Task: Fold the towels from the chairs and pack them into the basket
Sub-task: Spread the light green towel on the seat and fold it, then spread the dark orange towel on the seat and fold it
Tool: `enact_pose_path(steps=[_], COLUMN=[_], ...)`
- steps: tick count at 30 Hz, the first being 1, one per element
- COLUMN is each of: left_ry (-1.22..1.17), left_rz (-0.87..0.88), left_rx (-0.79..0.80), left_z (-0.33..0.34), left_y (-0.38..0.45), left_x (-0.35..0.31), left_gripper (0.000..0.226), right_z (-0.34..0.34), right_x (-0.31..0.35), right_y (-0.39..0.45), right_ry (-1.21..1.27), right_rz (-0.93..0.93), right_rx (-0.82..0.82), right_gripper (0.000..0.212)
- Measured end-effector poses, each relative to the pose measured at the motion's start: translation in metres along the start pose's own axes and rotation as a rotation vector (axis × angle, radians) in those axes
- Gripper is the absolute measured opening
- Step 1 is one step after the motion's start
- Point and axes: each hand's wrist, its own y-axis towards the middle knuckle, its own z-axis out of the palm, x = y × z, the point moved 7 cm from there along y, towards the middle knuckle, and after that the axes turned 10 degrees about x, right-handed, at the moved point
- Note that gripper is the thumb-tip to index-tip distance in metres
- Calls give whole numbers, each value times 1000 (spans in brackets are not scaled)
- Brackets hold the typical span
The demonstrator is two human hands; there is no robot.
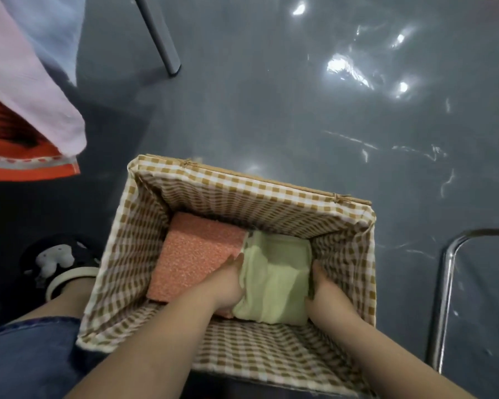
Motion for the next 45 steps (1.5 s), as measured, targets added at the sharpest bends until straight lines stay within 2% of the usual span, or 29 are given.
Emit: enact_pose_path(steps=[3, 6, 9, 11, 15, 23, 26, 33, 38, 41, 45], left_ry=[53, 206, 371, 421, 535, 632, 620, 511, 387, 290, 198], left_rz=[16, -28, -55, -66, -69, -150, -240, -388, -366, -312, -278], left_rx=[-26, -94, -216, -298, -483, -716, -780, -881, -984, -1101, -1219], left_z=[-4, -10, -20, -29, -47, -73, -88, -111, -125, -140, -161], left_y=[-8, -23, -46, -61, -105, -207, -249, -313, -319, -321, -324], left_x=[-1, 2, 0, -2, -9, 17, 46, 120, 137, 139, 147], left_gripper=[75, 75, 70, 69, 70, 69, 68, 69, 69, 72, 73], right_z=[-4, -2, -4, -11, -22, -24, -21, 11, 43, 59, 72], right_x=[3, 4, 12, 25, 72, 184, 229, 324, 380, 411, 445], right_y=[-5, -7, -14, -18, -36, -88, -108, -128, -131, -130, -127], right_ry=[-12, -17, -174, -303, -507, -809, -883, -1066, -1108, -1114, -978], right_rz=[-12, -67, -79, -81, -212, -461, -555, -710, -834, -916, -1034], right_rx=[-19, -20, -3, -26, -129, -256, -292, -313, -300, -315, -347], right_gripper=[75, 79, 90, 88, 80, 74, 67, 69, 69, 68, 66])
